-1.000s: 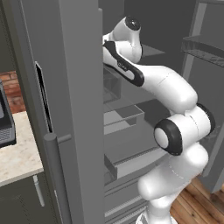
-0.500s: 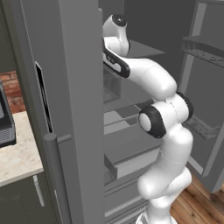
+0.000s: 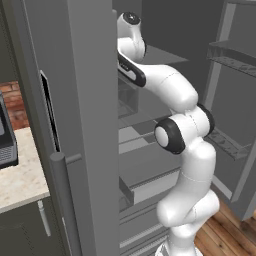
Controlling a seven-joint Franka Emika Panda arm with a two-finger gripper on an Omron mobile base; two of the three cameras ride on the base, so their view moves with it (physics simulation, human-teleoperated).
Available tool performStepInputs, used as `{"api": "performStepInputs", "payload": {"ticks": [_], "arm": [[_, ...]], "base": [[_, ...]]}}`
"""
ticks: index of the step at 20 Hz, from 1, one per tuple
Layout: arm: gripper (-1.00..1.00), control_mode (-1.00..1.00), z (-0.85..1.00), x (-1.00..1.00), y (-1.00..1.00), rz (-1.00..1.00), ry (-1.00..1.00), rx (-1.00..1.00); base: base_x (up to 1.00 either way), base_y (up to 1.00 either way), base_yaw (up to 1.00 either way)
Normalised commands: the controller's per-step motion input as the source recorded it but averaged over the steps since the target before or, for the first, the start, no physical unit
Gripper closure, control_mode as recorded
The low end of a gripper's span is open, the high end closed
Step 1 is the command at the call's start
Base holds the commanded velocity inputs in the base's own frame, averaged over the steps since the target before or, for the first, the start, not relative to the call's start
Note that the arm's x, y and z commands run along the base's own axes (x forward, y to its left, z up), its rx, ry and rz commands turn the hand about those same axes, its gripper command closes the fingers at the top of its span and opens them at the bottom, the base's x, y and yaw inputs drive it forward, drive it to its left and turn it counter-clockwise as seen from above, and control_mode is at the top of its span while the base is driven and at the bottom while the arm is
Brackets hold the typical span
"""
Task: Place the cold items (mushroom and lime) from the fridge in one tupperware on the dining counter. Place the warm items (kebab skewer and hot dog) in the stove area in another tupperware.
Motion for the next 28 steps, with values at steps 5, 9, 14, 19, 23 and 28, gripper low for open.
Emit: {"api": "performStepInputs", "payload": {"ticks": [5,9,14,19,23,28], "arm": [[1.00,-1.00,-0.47,0.00,0.16,-0.13,-0.02,0.05],[1.00,-1.00,-0.17,-0.07,0.26,-0.15,-0.10,0.05],[1.00,-1.00,0.00,-0.95,-0.10,-0.17,-0.38,0.15],[1.00,-1.00,-0.19,-1.00,-0.75,-0.08,-0.29,0.25],[1.00,-1.00,0.00,-1.00,-0.91,-0.04,-0.05,0.31],[1.00,-1.00,0.21,-1.00,-0.43,0.00,0.07,0.17]], "base": [[0.00,0.00,0.00],[0.00,0.00,0.00],[0.00,0.00,0.00],[0.00,0.00,0.00],[0.00,0.00,0.00],[0.00,0.00,0.00]]}}
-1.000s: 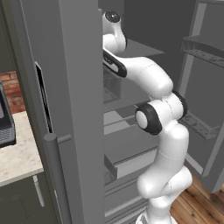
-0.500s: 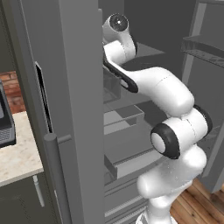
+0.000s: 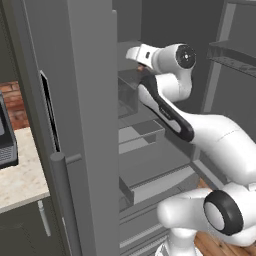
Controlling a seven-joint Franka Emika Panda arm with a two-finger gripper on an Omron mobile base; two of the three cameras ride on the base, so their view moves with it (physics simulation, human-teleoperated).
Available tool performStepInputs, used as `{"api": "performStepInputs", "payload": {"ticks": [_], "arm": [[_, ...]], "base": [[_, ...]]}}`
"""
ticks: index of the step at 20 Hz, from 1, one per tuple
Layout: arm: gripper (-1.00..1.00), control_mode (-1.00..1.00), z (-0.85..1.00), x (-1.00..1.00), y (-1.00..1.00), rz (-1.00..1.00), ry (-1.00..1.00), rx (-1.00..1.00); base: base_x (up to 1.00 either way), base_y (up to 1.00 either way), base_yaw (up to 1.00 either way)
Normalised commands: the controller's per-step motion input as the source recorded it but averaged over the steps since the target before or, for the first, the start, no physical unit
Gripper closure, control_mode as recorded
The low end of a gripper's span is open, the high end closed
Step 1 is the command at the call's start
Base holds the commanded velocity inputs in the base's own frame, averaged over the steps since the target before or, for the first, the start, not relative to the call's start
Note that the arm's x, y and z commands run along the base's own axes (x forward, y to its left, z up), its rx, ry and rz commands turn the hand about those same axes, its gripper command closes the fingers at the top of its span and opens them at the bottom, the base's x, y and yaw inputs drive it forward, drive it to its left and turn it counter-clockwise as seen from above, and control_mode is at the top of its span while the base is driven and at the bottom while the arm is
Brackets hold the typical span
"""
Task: Place the cold items (mushroom and lime) from the fridge in one tupperware on the dining counter. Place the warm items (kebab skewer and hot dog) in the stove area in another tupperware.
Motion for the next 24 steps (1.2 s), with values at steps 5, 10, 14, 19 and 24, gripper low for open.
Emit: {"api": "performStepInputs", "payload": {"ticks": [5,10,14,19,24], "arm": [[1.00,-1.00,0.08,-1.00,-0.09,0.00,0.22,0.01],[1.00,-1.00,-0.14,-1.00,-0.02,0.00,0.20,0.00],[1.00,-1.00,-0.96,-1.00,-0.42,0.00,0.01,0.00],[1.00,-1.00,-1.00,-1.00,-0.59,0.00,-0.02,0.00],[1.00,-1.00,-0.79,-1.00,-0.23,0.00,0.00,0.00]], "base": [[0.00,0.00,0.00],[0.00,0.00,0.00],[0.00,0.00,0.00],[0.00,0.00,0.00],[0.00,0.00,0.00]]}}
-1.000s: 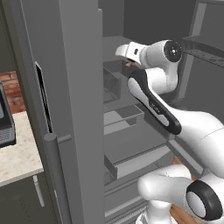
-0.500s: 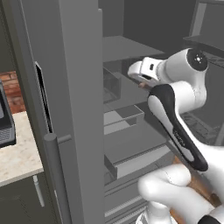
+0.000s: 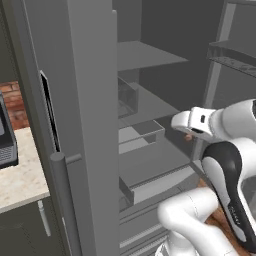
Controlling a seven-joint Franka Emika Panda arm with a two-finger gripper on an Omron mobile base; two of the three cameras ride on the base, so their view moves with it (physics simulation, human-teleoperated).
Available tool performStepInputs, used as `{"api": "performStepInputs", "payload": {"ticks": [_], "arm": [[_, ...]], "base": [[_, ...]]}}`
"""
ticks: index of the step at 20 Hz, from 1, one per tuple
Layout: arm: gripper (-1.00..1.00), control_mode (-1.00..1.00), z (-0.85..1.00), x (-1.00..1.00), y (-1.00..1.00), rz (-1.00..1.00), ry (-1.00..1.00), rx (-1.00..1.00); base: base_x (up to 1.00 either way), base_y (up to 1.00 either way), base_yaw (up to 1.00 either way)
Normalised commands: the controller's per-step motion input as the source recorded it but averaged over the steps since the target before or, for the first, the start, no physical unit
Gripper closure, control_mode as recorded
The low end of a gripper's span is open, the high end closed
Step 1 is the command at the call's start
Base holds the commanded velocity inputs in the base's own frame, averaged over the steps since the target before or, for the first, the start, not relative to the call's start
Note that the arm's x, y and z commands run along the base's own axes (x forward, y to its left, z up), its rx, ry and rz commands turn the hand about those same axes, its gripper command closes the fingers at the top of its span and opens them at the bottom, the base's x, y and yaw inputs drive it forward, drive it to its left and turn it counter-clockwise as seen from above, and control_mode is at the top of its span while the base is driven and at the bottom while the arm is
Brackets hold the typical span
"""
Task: Place the cold items (mushroom and lime) from the fridge in one tupperware on the dining counter. Place the warm items (kebab skewer and hot dog) in the stove area in another tupperware.
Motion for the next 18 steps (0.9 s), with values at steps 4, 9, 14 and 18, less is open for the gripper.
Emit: {"api": "performStepInputs", "payload": {"ticks": [4,9,14,18], "arm": [[1.00,-1.00,-0.48,-0.99,0.00,0.00,0.00,0.00],[1.00,1.00,-0.09,-0.19,0.00,0.00,0.00,0.00],[1.00,1.00,0.00,0.00,0.00,0.00,0.00,0.00],[1.00,1.00,0.00,0.00,0.00,0.00,0.00,0.00]], "base": [[0.00,0.00,0.00],[-0.80,0.00,-0.02],[-1.00,-0.14,-0.07],[-0.94,-0.26,-0.33]]}}
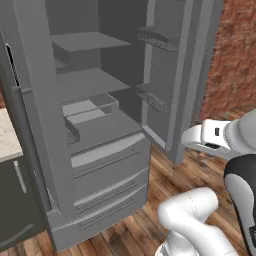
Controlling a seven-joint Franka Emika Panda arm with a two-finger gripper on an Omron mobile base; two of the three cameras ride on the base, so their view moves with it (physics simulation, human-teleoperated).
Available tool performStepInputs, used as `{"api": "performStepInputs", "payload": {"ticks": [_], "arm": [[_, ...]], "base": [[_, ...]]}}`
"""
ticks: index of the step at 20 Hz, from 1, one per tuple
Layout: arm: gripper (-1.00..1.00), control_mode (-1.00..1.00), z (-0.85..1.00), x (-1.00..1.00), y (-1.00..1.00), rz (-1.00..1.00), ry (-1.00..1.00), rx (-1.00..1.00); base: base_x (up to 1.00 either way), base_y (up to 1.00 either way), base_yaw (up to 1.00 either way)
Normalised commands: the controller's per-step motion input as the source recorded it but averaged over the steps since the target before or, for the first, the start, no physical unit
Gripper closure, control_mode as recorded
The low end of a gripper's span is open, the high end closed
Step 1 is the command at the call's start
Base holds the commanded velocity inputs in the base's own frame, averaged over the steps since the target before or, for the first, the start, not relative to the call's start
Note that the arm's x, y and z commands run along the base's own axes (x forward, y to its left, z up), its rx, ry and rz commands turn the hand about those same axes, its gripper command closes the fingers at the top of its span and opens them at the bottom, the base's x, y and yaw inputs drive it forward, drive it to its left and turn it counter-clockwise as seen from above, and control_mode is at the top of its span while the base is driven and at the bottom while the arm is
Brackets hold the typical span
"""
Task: Place the cold items (mushroom and lime) from the fridge in one tupperware on the dining counter. Place the warm items (kebab skewer and hot dog) in the stove area in another tupperware.
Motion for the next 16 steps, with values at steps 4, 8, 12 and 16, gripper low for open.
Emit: {"api": "performStepInputs", "payload": {"ticks": [4,8,12,16], "arm": [[1.00,1.00,0.00,0.00,0.00,0.00,0.00,0.00],[1.00,1.00,0.00,0.00,0.00,0.00,0.00,0.00],[1.00,1.00,0.00,0.00,0.00,0.00,0.00,0.00],[1.00,1.00,0.00,0.00,0.00,0.00,0.00,0.00]], "base": [[-0.69,-0.33,-0.60],[-0.54,-0.20,-0.68],[-0.46,-0.15,-0.71],[-0.24,-0.09,-0.77]]}}
